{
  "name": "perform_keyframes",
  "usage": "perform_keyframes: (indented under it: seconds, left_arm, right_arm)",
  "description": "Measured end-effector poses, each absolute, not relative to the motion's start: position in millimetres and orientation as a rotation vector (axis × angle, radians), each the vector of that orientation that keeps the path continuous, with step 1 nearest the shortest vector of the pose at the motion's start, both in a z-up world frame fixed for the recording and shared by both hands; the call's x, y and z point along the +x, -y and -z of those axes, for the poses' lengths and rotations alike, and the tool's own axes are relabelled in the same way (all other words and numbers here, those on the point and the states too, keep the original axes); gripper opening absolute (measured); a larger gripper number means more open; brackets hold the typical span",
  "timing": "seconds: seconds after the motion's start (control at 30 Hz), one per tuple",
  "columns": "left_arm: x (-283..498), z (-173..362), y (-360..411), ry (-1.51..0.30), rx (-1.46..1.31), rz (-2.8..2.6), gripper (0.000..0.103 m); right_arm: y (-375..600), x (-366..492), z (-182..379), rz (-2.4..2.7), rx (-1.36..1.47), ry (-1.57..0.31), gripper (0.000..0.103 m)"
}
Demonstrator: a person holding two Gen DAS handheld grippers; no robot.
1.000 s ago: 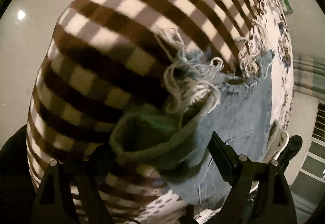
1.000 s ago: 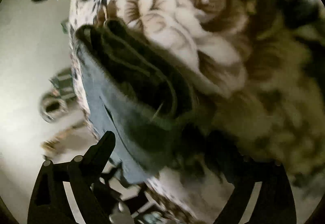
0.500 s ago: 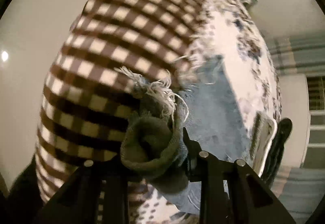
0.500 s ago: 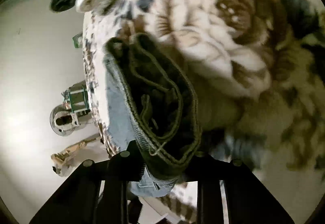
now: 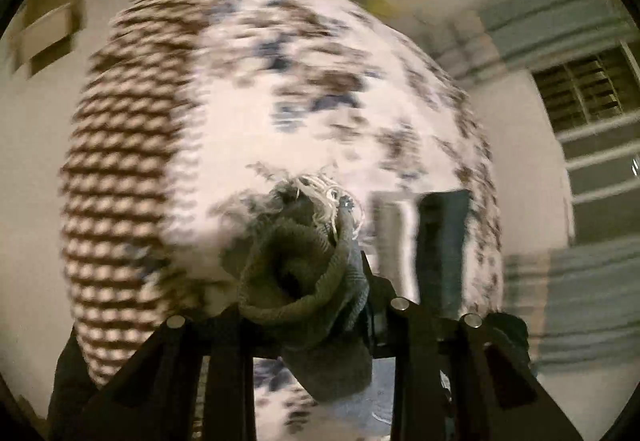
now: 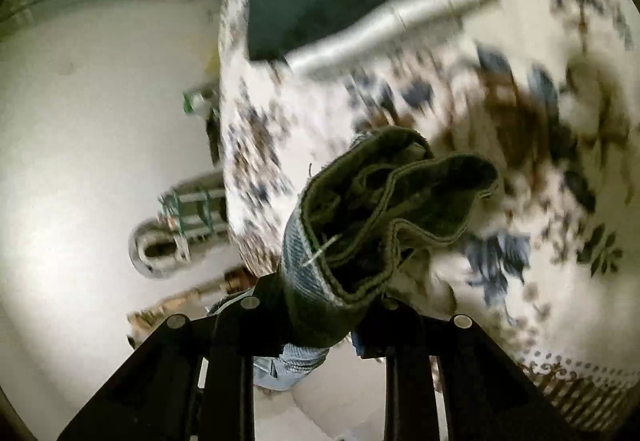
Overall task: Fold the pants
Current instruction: 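Lift the folded shorts with both tools and carry them toward the clothes stack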
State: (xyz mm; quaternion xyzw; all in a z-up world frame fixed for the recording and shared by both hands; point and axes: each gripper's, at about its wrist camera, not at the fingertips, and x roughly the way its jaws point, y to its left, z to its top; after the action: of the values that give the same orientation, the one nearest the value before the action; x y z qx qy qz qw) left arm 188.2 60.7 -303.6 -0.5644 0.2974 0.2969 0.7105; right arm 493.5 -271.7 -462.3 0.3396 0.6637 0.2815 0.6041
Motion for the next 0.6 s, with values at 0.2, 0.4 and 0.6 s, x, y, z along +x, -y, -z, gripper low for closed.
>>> perform_keyframes:
  seconds: [0.2,0.4,0.6]
  left_arm:
    - [317,240,-95,-0.62,-1.183,-0.421,0.024]
    - [476,198,-110,-0.599,-1.071,-0.217,0.024]
    - [590,261,-100,-0.728,-0.922,-0.141,0.025]
  right_arm:
    - [275,570,359,-0.601,0.881,-1.297,0.025]
    - [288,669,286,-0.53,0.938,-1.028,0.025]
    - [311,724,359,-0.388,0.979,-1.001,0.025]
